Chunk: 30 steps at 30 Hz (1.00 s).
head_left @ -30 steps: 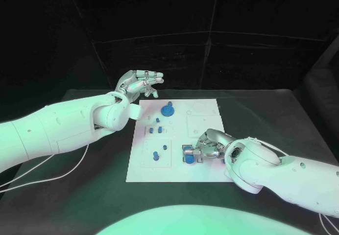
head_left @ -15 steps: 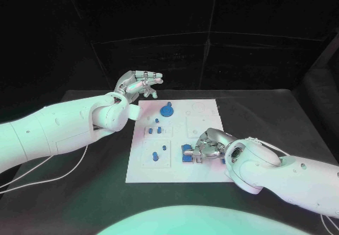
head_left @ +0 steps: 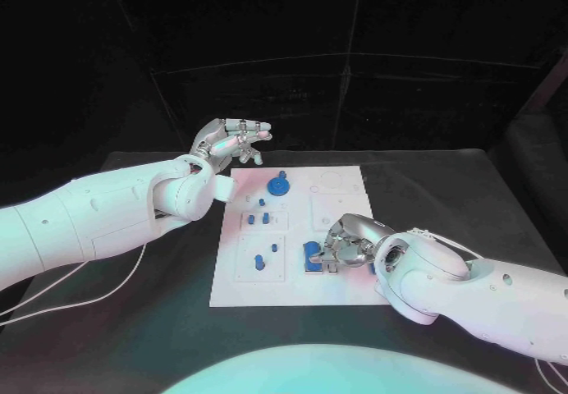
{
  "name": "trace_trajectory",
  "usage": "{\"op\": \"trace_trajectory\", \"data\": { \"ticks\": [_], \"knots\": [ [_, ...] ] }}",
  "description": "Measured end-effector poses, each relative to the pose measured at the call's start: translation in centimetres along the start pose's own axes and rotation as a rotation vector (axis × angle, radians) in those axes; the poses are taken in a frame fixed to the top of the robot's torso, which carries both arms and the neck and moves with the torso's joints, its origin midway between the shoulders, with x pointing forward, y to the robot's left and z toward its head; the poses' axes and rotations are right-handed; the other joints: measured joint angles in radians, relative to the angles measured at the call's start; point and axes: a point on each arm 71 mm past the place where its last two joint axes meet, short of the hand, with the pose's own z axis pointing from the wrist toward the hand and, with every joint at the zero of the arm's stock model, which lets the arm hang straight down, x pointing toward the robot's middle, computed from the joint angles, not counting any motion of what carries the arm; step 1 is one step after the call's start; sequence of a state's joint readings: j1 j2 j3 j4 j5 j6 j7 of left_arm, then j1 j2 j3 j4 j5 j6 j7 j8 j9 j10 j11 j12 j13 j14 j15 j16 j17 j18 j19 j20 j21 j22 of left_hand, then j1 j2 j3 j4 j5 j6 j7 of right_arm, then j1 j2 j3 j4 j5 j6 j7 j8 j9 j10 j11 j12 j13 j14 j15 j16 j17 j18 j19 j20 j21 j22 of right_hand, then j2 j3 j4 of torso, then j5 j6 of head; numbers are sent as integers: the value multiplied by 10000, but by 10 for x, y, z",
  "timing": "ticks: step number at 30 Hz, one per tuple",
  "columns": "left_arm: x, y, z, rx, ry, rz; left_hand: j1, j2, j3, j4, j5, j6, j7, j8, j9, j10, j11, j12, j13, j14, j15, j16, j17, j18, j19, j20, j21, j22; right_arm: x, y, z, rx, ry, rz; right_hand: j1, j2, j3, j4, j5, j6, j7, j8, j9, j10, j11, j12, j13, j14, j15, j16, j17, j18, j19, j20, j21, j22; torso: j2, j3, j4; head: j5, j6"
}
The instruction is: Assemble the parts on the task board
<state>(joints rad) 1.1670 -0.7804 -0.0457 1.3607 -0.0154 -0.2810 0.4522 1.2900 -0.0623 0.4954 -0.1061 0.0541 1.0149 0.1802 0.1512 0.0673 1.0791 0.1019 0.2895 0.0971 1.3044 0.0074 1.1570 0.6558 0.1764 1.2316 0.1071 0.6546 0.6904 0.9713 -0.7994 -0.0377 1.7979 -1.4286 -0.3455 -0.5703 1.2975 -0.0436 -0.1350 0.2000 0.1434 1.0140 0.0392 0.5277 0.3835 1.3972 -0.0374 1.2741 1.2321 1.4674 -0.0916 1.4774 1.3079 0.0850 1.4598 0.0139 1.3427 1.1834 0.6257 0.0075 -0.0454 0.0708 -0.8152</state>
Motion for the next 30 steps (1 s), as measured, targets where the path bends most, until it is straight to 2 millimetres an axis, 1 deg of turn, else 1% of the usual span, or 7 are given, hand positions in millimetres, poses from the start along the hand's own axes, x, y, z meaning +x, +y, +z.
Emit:
{"op": "trace_trajectory", "data": {
  "ticks": [7, 17, 19, 22, 24, 26, 30],
  "knots": [
    [0, 0, 0, -9, -8, 3, 0, 0, 0, 0, 0, 0, 0, 0, 0, 0, 0, 0, 0, 0, 0, 0, 0, 0, 0, 0, 0, 0, 0, -4, 3, 107, -97, -162, 38, 141, -26, -28, 53, 0, 0, 10, 25, 35, 36, 15, 44, 14, -14, 38, -1, 1, 0, 0, 43, 47, -5, 0, 36, 13, -14],
    [-1, 0, 0, -24, -18, 8, 0, 0, 0, 0, 0, 0, 0, 0, 0, 0, 0, 18, 0, 0, 0, 0, 0, 0, 0, 0, 0, -3, -1, -5, 2, 21, -114, -249, 37, 140, -191, -143, 55, 0, 0, 38, 42, 72, -1, -4, -33, -24, -51, 38, -1, 1, 0, 1, 44, 53, -6, 0, 31, 37, -14],
    [-1, 0, 0, -26, -20, 9, 0, 0, 0, -1, 0, 0, 0, 0, 0, 0, 0, 48, 0, 0, 0, 0, 0, 0, 0, 0, 0, -10, -3, -7, -1, -23, -164, -225, 37, 140, -258, -99, 80, -133, 48, 27, 38, 50, 21, -51, -89, -25, -51, 38, -2, 1, 0, 1, 43, 26, -6, 0, 27, 34, -14],
    [-2, 0, 0, -29, -23, 10, 0, 0, 1, -1, 0, 0, 0, 0, 0, 0, 0, 48, 0, 0, 0, 0, 1, -1, 0, 0, 0, -10, -7, -13, -6, -77, -339, -79, 37, 140, -360, -80, 428, -396, 139, -178, -37, -25, 95, -59, -115, -25, -51, 38, -2, 1, 0, 1, 43, 8, -6, 5, 22, 13, -7],
    [-2, 0, 0, -32, -29, 13, 0, 0, 1, -1, 0, 0, 0, 0, 0, 0, 0, 48, 0, 0, 0, 0, 0, 0, 0, 0, 0, -10, -10, -18, -10, -112, -547, 105, 93, 195, -381, -100, 967, -507, 214, -326, -108, -65, 135, -111, -116, 2, -24, 38, -2, 1, 0, 1, 43, 8, -6, 6, 20, -18, -3],
    [-3, 0, -1, -35, -40, 18, 0, 0, 1, -1, 0, 0, 0, 0, 0, 0, 0, 48, 0, 0, 0, 0, 1, 0, 0, 0, 0, -9, -16, -27, -16, -56, -833, 332, 161, 262, -388, -107, 1402, -509, 217, -420, -156, -93, 163, -171, -117, -9, 10, 38, -2, 1, 0, 1, 43, 8, -6, 5, 14, -46, 8],
    [-3, 0, -1, -39, -51, 23, 0, 0, 0, -1, 0, 0, 0, 0, 0, 0, 0, 48, 0, 0, 0, 0, 1, -1, 0, 0, 0, -9, -28, -50, -28, 335, -1323, 663, 239, 339, -453, -98, 1698, -556, 264, -583, -237, -130, 199, -208, -215, -24, 25, 38, -3, 1, -38, 39, 43, 8, -6, 5, 4, -103, 32]
  ]
}}
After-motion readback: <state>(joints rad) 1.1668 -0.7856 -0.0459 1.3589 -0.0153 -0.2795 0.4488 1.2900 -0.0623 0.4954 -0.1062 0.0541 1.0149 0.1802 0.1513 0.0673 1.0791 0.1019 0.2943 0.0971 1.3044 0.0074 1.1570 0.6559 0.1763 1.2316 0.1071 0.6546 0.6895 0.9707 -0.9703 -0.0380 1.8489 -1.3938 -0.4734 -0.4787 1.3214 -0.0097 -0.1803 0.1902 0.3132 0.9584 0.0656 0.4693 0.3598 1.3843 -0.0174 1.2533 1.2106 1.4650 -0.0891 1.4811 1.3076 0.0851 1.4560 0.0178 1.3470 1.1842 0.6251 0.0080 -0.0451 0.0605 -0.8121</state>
